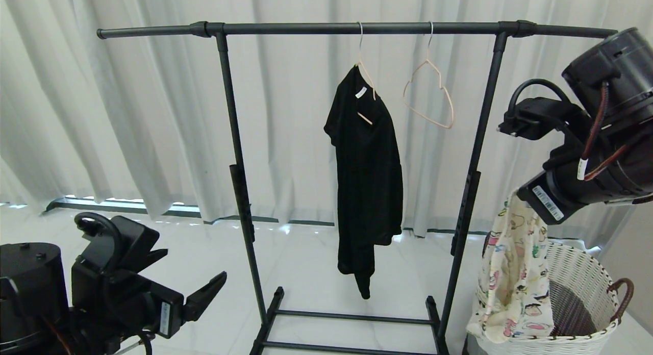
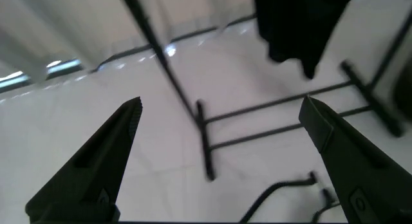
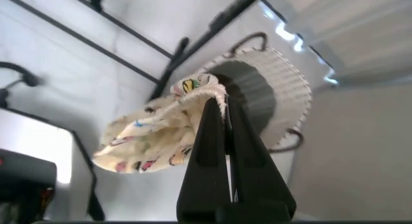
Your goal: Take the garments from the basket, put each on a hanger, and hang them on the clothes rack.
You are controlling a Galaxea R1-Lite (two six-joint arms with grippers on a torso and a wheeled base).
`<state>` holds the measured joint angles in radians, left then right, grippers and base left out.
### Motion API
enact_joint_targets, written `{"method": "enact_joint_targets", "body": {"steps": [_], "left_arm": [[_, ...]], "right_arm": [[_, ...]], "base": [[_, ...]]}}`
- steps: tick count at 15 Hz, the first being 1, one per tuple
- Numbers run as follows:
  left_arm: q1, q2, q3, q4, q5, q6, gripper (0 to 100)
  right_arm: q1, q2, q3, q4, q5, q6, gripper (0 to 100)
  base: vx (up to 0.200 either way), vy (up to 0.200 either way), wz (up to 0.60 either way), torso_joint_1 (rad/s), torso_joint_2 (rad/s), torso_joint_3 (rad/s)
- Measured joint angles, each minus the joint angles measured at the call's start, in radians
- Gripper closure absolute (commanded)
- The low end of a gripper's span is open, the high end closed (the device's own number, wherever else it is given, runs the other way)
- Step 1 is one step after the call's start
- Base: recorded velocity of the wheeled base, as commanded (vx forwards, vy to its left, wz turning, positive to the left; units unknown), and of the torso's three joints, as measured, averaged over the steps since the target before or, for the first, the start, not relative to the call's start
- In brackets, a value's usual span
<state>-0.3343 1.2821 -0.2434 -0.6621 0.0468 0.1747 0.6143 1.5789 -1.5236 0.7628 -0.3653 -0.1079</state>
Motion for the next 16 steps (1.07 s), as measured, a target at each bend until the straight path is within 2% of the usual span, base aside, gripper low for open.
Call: {"method": "enact_joint_targets", "body": {"steps": [5, 9, 13, 16], "left_arm": [[-0.263, 0.01, -0.13, 0.0, -0.094, -0.181, 0], [-0.457, 0.064, -0.261, 0.001, -0.117, -0.33, 0], [-0.513, 0.19, -0.412, 0.0, -0.108, -0.442, 0], [-0.514, 0.33, -0.486, 0.001, -0.052, -0.506, 0]], "right_arm": [[0.146, 0.101, -0.15, -0.009, 0.097, 0.125, 100], [0.211, 0.166, -0.252, -0.014, 0.154, 0.14, 100], [0.245, 0.188, -0.27, -0.028, 0.161, 0.154, 100], [0.27, 0.193, -0.271, -0.032, 0.161, 0.17, 100]], "base": [[0.0, 0.0, 0.0, 0.0, 0.0, 0.0], [0.0, 0.0, 0.0, 0.0, 0.0, 0.0], [0.0, 0.0, 0.0, 0.0, 0.0, 0.0], [0.0, 0.0, 0.0, 0.0, 0.0, 0.0]]}}
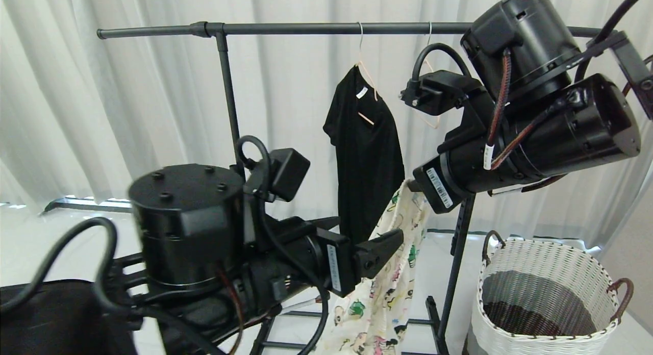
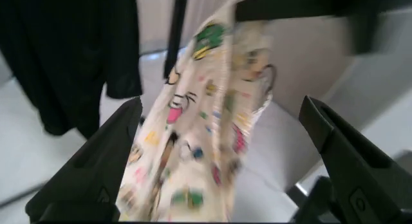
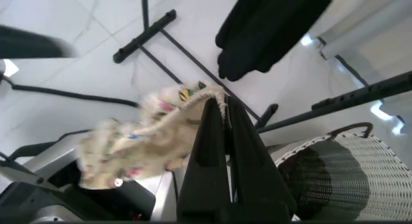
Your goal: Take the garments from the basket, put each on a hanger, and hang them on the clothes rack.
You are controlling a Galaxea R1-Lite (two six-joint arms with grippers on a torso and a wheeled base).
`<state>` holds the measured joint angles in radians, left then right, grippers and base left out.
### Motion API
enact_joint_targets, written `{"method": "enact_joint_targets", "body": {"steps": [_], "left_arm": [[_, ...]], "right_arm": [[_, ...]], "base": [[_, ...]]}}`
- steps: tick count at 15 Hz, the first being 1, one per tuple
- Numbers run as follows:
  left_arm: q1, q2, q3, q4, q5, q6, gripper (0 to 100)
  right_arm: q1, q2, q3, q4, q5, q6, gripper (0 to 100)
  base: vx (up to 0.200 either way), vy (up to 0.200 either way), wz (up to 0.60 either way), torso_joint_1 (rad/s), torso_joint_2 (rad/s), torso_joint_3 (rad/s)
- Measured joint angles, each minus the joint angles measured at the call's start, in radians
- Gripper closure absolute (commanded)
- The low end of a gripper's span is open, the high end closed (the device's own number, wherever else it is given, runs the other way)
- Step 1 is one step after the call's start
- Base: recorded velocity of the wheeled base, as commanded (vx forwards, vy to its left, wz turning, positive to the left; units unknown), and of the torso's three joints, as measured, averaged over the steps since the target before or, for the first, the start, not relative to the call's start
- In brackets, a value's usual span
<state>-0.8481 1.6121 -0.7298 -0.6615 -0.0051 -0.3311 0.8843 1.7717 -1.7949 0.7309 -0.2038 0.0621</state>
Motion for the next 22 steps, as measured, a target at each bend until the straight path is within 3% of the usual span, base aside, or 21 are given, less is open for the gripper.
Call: {"method": "enact_joint_targets", "body": {"steps": [4, 8, 13, 18, 22], "left_arm": [[0.015, 0.149, -0.027, 0.001, 0.051, -0.029, 0], [0.035, 0.187, -0.015, 0.0, 0.056, -0.054, 0], [0.045, 0.23, 0.143, 0.005, 0.146, -0.002, 0], [0.06, 0.168, 0.198, 0.003, 0.151, 0.0, 0], [0.058, 0.074, 0.271, 0.003, 0.145, 0.0, 0]], "right_arm": [[0.047, 0.009, -0.001, -0.011, 0.0, 0.03, 100], [0.085, 0.01, -0.02, -0.011, 0.0, 0.033, 100], [0.064, 0.007, -0.076, -0.005, -0.004, 0.033, 100], [-0.011, 0.004, -0.063, -0.003, -0.034, 0.03, 100], [-0.001, 0.003, -0.031, -0.004, -0.038, 0.028, 100]], "base": [[0.0, 0.0, 0.0, 0.0, 0.0, 0.0], [0.0, 0.0, 0.0, 0.0, 0.0, 0.0], [0.0, 0.0, 0.0, 0.0, 0.0, 0.0], [0.0, 0.0, 0.0, 0.0, 0.0, 0.0], [0.0, 0.0, 0.0, 0.0, 0.0, 0.0]]}}
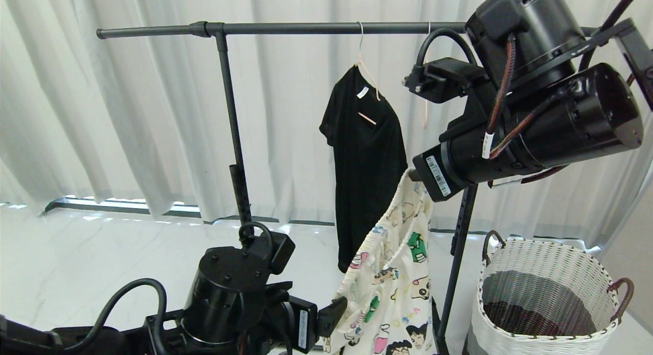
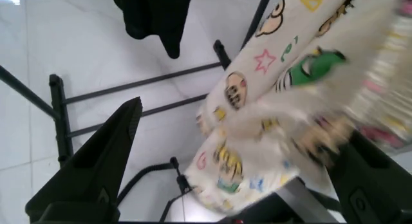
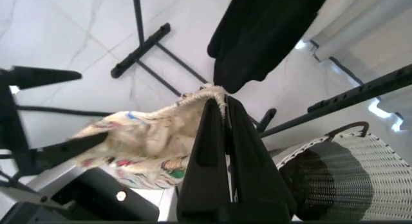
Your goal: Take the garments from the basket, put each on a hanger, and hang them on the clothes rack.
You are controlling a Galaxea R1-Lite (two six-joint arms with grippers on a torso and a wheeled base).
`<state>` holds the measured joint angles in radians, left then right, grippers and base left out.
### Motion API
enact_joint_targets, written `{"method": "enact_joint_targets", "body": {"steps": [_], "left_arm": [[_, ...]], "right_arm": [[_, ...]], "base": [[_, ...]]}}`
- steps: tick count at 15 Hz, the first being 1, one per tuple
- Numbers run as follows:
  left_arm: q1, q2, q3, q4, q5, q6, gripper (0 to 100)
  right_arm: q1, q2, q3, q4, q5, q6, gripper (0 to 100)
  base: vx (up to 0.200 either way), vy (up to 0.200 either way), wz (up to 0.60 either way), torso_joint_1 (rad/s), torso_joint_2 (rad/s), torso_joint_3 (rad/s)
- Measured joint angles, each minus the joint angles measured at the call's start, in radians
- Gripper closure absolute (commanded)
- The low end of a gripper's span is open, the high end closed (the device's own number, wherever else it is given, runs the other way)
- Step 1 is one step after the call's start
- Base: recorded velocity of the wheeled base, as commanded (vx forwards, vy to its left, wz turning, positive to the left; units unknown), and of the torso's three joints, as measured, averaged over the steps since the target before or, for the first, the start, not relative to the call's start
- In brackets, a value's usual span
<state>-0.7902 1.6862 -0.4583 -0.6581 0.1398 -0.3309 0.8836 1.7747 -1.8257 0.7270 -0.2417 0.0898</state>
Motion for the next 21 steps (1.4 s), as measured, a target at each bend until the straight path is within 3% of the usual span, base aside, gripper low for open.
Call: {"method": "enact_joint_targets", "body": {"steps": [4, 7, 21], "left_arm": [[-0.011, -0.044, 0.077, 0.0, -0.009, -0.001, 0], [-0.018, -0.05, 0.065, 0.0, -0.054, 0.0, 0], [-0.019, -0.024, 0.065, 0.0, -0.058, 0.001, 0]], "right_arm": [[0.049, -0.017, 0.004, 0.0, 0.001, -0.001, 100], [0.084, -0.03, 0.005, 0.0, 0.001, -0.001, 100], [0.142, -0.05, 0.007, 0.002, 0.001, -0.001, 100]], "base": [[0.0, 0.0, 0.0, 0.0, 0.0, 0.0], [0.0, 0.0, 0.0, 0.0, 0.0, 0.0], [0.0, 0.0, 0.0, 0.0, 0.0, 0.0]]}}
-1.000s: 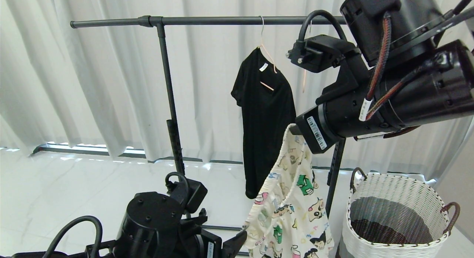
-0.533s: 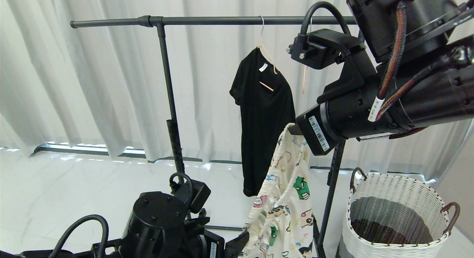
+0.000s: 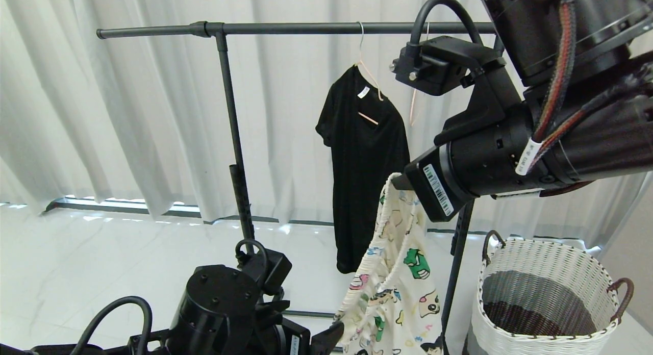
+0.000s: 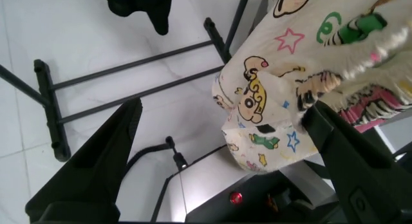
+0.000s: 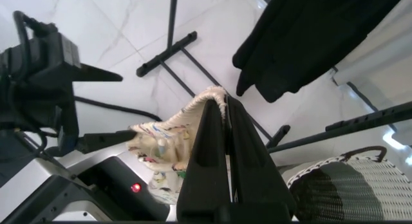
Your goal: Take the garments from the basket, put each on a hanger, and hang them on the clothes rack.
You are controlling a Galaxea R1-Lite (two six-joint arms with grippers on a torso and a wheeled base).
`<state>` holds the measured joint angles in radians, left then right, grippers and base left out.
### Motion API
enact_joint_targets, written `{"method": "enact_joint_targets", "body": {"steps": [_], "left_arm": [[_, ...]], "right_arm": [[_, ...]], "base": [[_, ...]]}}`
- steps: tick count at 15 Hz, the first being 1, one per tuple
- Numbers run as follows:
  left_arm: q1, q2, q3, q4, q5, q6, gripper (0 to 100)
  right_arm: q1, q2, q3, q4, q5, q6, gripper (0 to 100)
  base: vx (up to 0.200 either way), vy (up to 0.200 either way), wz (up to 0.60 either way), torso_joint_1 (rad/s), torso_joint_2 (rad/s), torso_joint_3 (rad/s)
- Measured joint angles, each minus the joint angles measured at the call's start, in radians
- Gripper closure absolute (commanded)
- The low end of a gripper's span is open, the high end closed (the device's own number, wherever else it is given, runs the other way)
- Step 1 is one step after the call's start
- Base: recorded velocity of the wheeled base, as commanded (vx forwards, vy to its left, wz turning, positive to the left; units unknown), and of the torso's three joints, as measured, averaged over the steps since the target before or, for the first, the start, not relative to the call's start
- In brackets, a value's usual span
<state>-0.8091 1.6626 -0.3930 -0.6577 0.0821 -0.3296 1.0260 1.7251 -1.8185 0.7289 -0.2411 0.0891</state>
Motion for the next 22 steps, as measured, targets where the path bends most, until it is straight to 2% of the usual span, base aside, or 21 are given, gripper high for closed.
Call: {"method": "enact_joint_targets", "body": {"steps": [5, 6, 11, 13, 17, 19, 21, 22], "left_arm": [[-0.02, 0.001, 0.001, 0.0, 0.0, 0.0, 0], [-0.022, 0.002, 0.003, 0.0, 0.0, 0.0, 100], [-0.021, -0.005, 0.041, -0.001, 0.009, 0.018, 100], [-0.013, -0.024, 0.052, -0.002, 0.01, 0.085, 100], [0.044, -0.064, 0.041, 0.021, 0.022, 0.267, 100], [0.069, -0.114, -0.024, 0.21, -0.001, 0.295, 100], [0.076, -0.177, -0.166, 0.504, -0.069, 0.297, 100], [0.08, -0.209, -0.283, 0.661, -0.112, 0.297, 100]], "right_arm": [[0.024, -0.001, 0.0, -0.001, 0.0, -0.002, 100], [0.024, -0.001, -0.001, 0.0, 0.0, -0.002, 100], [0.006, -0.005, 0.0, 0.015, -0.011, 0.004, 100], [-0.029, -0.014, 0.008, 0.053, -0.027, 0.006, 100], [-0.075, -0.059, 0.074, 0.059, -0.03, 0.006, 100], [-0.089, -0.11, 0.15, 0.059, -0.031, 0.006, 100], [-0.107, -0.162, 0.209, 0.059, -0.031, 0.006, 100], [-0.121, -0.189, 0.231, 0.059, -0.032, 0.006, 100]], "base": [[0.0, 0.0, 0.0, 0.0, 0.0, 0.0], [0.0, 0.0, 0.0, 0.0, 0.0, 0.0], [0.0, 0.0, 0.0, 0.0, 0.0, 0.0], [0.0, 0.0, 0.0, 0.0, 0.0, 0.0], [0.0, 0.0, 0.0, 0.0, 0.0, 0.0], [0.0, 0.0, 0.0, 0.0, 0.0, 0.0], [0.0, 0.0, 0.0, 0.0, 0.0, 0.0], [0.0, 0.0, 0.0, 0.0, 0.0, 0.0]]}}
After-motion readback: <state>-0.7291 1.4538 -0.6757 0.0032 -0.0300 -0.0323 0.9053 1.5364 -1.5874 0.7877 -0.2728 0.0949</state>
